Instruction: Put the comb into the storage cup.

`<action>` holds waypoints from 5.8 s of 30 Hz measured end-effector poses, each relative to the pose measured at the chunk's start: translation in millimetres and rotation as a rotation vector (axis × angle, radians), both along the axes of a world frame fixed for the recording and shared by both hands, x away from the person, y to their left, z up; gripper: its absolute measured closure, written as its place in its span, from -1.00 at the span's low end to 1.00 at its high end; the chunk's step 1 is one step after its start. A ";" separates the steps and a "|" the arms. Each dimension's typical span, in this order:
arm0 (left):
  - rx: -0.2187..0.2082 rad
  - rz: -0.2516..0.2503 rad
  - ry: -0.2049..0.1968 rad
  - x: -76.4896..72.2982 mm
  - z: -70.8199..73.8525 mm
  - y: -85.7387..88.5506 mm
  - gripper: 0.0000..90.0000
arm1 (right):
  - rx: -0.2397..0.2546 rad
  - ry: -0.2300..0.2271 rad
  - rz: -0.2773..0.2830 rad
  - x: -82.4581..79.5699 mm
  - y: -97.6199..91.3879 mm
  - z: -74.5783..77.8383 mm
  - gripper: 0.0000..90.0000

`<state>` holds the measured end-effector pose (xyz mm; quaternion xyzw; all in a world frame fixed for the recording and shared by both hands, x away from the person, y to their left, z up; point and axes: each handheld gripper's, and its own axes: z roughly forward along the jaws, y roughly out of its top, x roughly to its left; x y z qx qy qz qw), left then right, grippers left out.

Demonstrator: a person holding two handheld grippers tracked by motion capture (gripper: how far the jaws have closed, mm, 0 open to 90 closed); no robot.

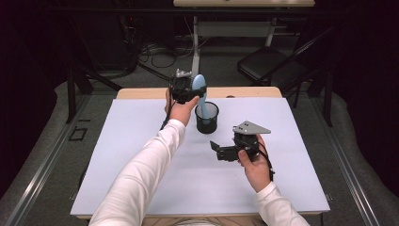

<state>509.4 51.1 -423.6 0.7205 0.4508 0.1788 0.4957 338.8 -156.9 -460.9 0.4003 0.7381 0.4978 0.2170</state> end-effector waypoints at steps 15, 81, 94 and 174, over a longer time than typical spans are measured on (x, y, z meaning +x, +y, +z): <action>0.019 -0.012 -0.001 -0.4 -6.8 -6.0 0.06 | -0.001 -0.003 -0.002 0.1 -0.7 0.3 -1.00; -0.035 -0.061 0.042 -5.3 -17.7 -21.1 -0.69 | -0.007 -0.012 -0.005 -0.5 -0.3 1.2 -1.00; -0.052 -0.066 0.049 -6.0 -16.9 -21.2 -0.96 | -0.007 -0.014 -0.007 -1.3 -0.1 1.6 -1.00; 0.056 -0.206 -0.021 -72.3 50.2 37.4 -0.99 | -0.025 -0.009 -0.011 -1.6 3.2 0.9 -1.00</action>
